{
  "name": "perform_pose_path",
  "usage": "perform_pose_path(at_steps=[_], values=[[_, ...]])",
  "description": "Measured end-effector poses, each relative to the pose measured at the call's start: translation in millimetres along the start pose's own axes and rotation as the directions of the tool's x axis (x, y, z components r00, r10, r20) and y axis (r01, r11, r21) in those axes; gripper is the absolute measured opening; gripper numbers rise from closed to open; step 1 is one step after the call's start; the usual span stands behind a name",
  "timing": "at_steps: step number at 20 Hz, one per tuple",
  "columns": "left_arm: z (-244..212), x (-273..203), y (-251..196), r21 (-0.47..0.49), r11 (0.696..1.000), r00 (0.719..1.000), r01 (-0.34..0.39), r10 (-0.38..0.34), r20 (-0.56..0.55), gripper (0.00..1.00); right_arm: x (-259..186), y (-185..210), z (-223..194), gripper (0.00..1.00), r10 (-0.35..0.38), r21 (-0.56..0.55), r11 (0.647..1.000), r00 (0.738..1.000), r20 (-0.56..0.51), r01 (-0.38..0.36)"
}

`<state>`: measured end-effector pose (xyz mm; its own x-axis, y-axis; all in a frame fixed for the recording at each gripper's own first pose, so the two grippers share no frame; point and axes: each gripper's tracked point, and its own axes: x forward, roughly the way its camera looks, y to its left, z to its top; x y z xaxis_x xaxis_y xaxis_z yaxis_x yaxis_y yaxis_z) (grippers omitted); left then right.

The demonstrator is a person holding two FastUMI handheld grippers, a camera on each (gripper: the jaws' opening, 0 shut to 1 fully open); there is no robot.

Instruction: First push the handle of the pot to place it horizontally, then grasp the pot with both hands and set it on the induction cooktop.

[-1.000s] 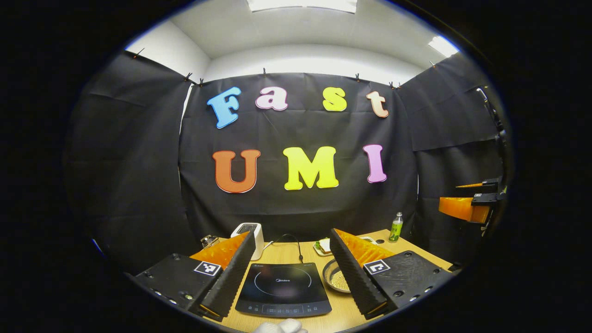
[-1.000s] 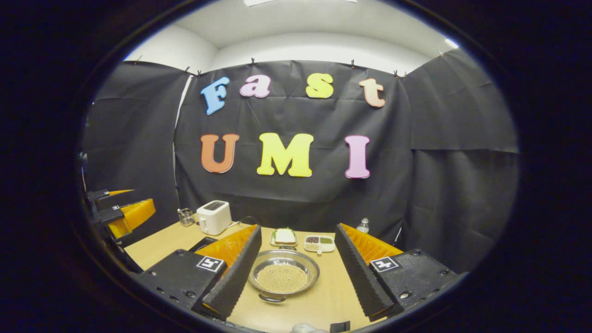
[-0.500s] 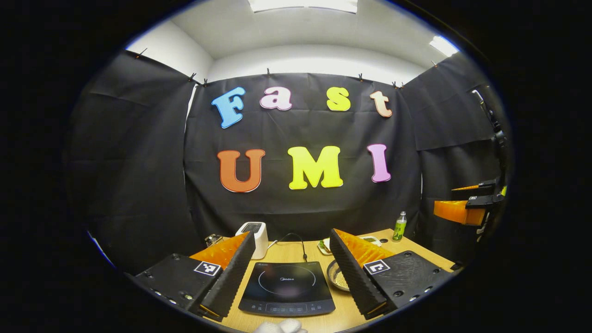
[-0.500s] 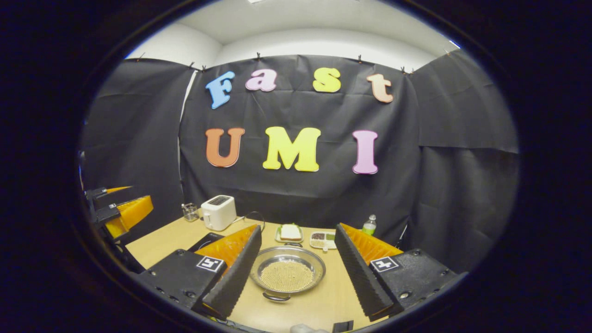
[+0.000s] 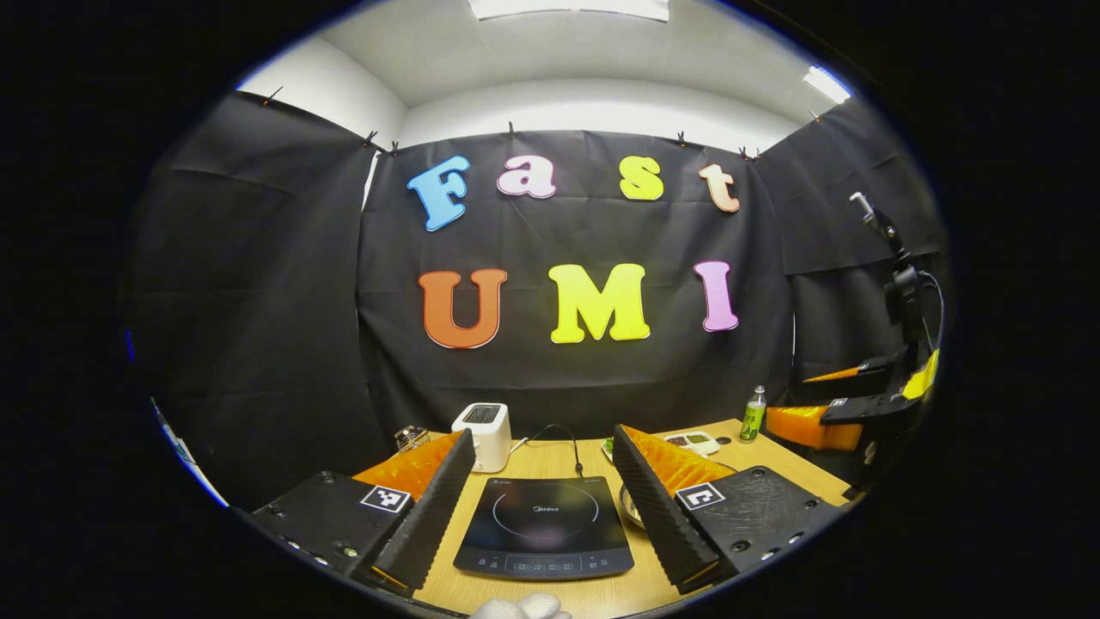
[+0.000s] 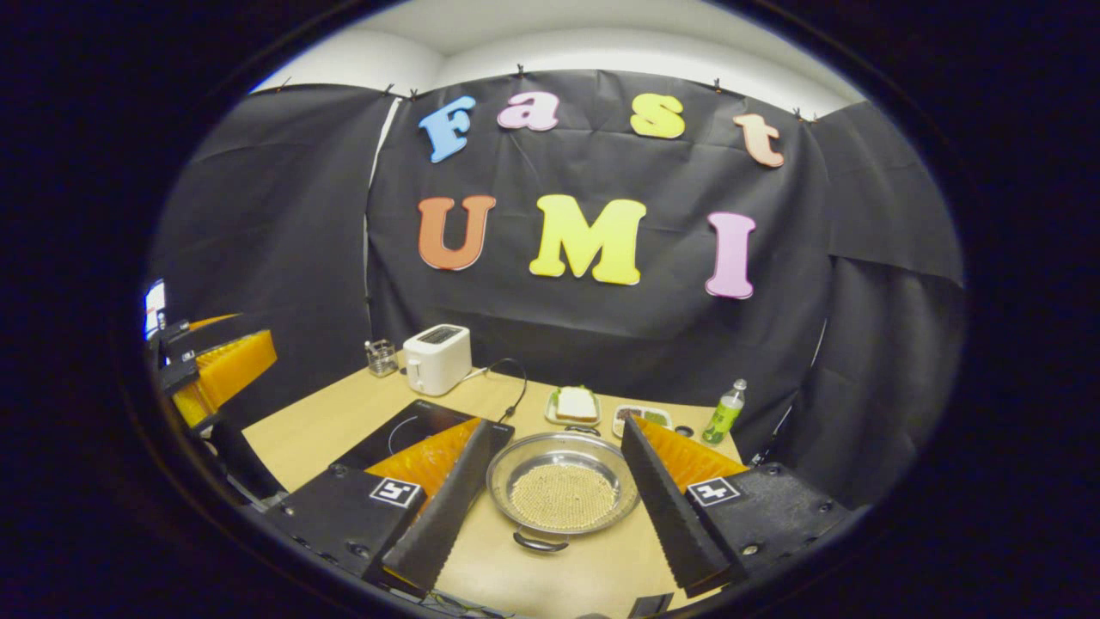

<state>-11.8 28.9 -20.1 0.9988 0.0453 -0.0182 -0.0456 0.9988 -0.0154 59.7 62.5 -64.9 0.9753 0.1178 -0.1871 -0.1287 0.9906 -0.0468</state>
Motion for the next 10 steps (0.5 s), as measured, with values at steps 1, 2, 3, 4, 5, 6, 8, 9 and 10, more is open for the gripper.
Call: perform_pose_path(at_steps=[1, 2, 3, 4, 5, 6, 8, 9, 10], values=[[-1.8, -0.3, 2.2, 0.002, 1.000, 1.000, -0.005, 0.005, -0.001, 0.96, 7.8, 6.7, -9.9, 0.93, 0.016, -0.003, 1.000, 0.999, -0.034, -0.016], [-3.4, -1.6, 4.4, 0.004, 1.000, 1.000, -0.009, 0.009, -0.004, 0.96, 15.1, 11.8, -20.4, 0.87, 0.028, 0.003, 1.000, 0.997, -0.074, -0.028], [-4.8, -2.6, 6.5, 0.007, 1.000, 1.000, -0.015, 0.015, -0.006, 0.96, 21.3, 15.1, -30.2, 0.81, 0.042, 0.014, 0.999, 0.993, -0.108, -0.040], [-7.1, -4.2, 9.8, 0.009, 1.000, 1.000, -0.023, 0.023, -0.009, 0.96, 28.3, 20.3, -39.0, 0.73, 0.057, 0.028, 0.998, 0.989, -0.139, -0.054], [-8.1, -5.0, 12.8, 0.008, 1.000, 1.000, -0.029, 0.029, -0.011, 0.96, 34.5, 25.3, -48.7, 0.69, 0.072, 0.044, 0.997, 0.983, -0.172, -0.066], [-9.8, -6.1, 14.8, 0.005, 0.999, 0.999, -0.034, 0.034, -0.013, 0.96, 41.4, 31.3, -60.2, 0.59, 0.094, 0.061, 0.995, 0.974, -0.204, -0.083], [-15.4, -5.8, 19.6, 0.008, 0.999, 0.999, -0.044, 0.044, -0.022, 0.96, 54.8, 44.4, -87.4, 0.44, 0.147, 0.096, 0.988, 0.946, -0.288, -0.125], [-17.8, -6.2, 22.2, 0.012, 0.999, 0.998, -0.049, 0.049, -0.026, 0.96, 60.3, 46.5, -104.3, 0.38, 0.168, 0.118, 0.984, 0.930, -0.326, -0.136], [-19.9, -7.0, 24.9, 0.014, 0.998, 0.998, -0.054, 0.054, -0.030, 0.96, 66.6, 46.7, -118.1, 0.23, 0.171, 0.138, 0.982, 0.914, -0.368, -0.128]])
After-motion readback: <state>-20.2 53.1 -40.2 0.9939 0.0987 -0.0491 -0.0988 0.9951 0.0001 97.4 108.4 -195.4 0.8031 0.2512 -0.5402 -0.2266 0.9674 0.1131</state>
